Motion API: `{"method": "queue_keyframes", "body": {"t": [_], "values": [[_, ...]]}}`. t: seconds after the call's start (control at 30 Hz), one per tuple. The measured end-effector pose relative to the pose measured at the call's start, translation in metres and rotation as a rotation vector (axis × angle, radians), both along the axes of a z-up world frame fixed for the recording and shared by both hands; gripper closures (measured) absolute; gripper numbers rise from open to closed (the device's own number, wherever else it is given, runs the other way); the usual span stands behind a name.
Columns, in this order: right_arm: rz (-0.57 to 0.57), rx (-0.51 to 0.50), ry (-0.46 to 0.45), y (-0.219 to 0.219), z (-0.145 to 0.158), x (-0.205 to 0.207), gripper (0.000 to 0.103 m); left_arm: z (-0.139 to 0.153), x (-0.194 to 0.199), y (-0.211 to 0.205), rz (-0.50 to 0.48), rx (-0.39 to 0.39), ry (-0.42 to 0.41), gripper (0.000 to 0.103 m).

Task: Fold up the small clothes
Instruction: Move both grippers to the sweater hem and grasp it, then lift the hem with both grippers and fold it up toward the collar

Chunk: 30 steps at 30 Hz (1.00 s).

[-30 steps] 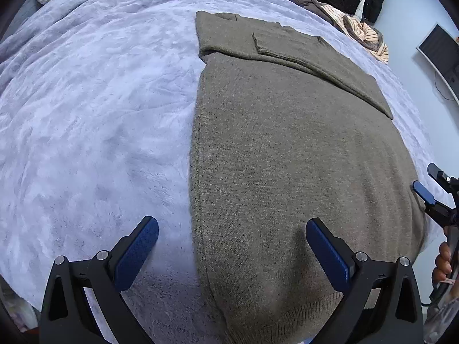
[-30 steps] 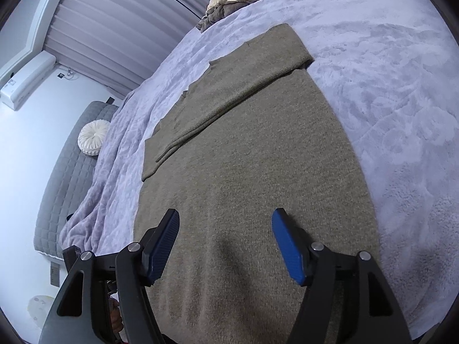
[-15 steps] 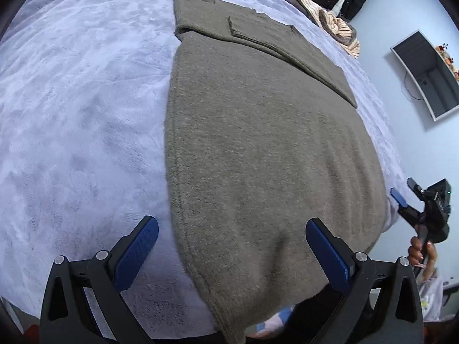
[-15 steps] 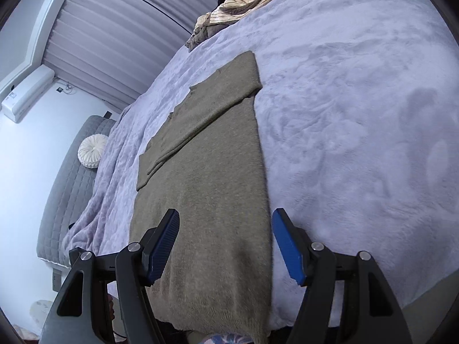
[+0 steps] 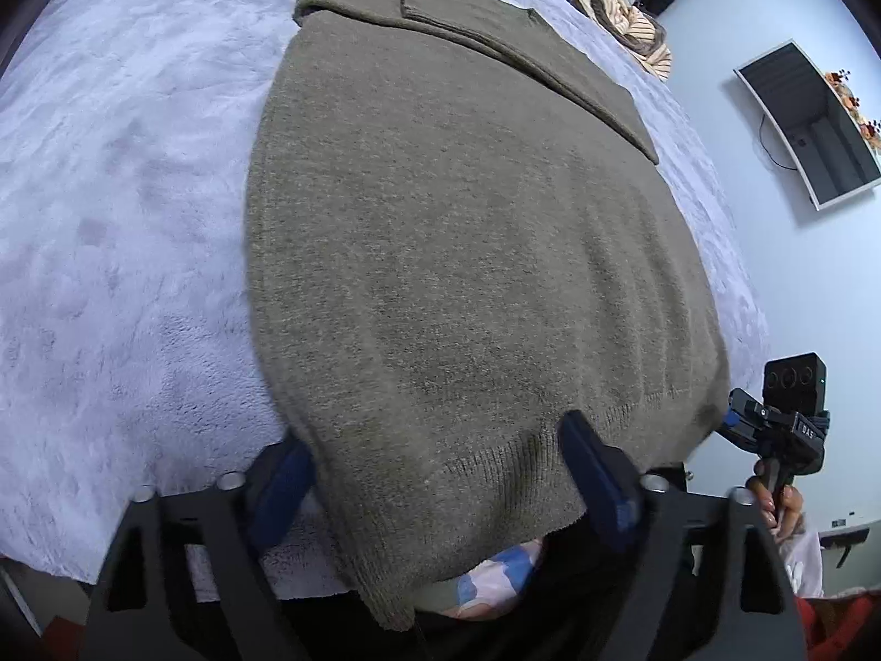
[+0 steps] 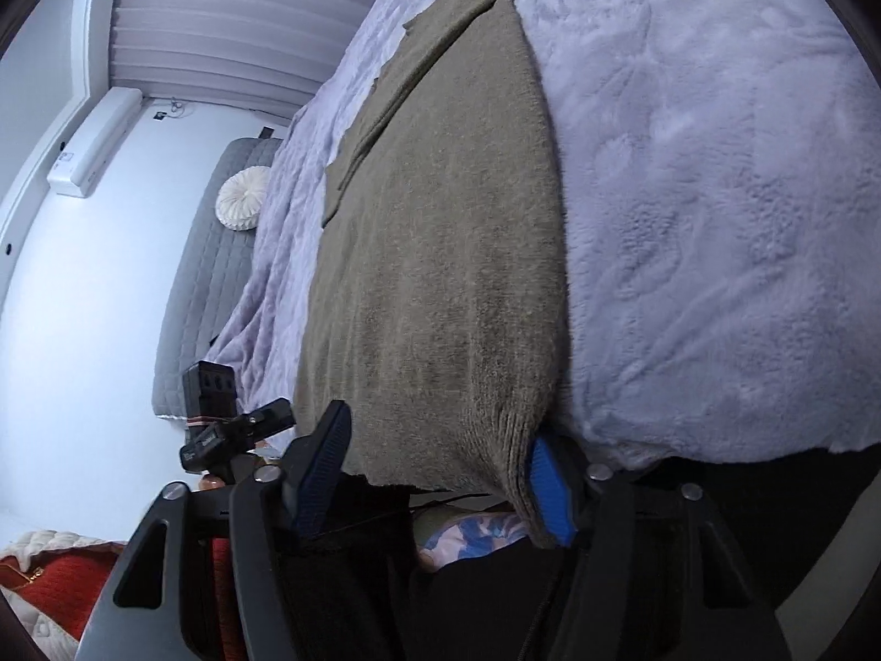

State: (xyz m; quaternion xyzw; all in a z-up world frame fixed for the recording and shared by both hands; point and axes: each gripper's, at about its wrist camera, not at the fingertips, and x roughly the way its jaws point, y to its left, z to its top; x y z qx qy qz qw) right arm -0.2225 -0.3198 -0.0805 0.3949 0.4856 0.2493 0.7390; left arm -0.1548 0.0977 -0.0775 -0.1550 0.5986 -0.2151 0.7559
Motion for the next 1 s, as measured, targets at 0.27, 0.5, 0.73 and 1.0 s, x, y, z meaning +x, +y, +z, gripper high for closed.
{"method": "queue_keyframes", "body": {"t": [0.27, 0.5, 0.73, 1.0], "values": [[-0.006, 0.241, -0.105, 0.007, 0.015, 0.005, 0.095, 0.002, 0.004, 0.031, 0.080, -0.271, 0.040, 0.085], [-0.039, 0.240, -0.082, 0.004, 0.016, 0.014, 0.095, 0.024, 0.017, 0.028, 0.042, -0.273, -0.031, 0.085], [-0.077, 0.387, -0.148, 0.000, 0.030, 0.025, 0.095, 0.044, 0.035, 0.029, 0.057, -0.338, -0.063, 0.085], [-0.059, 0.498, -0.304, 0.001, 0.082, 0.115, 0.095, 0.095, 0.112, 0.043, 0.143, -0.387, -0.201, 0.085]]}}
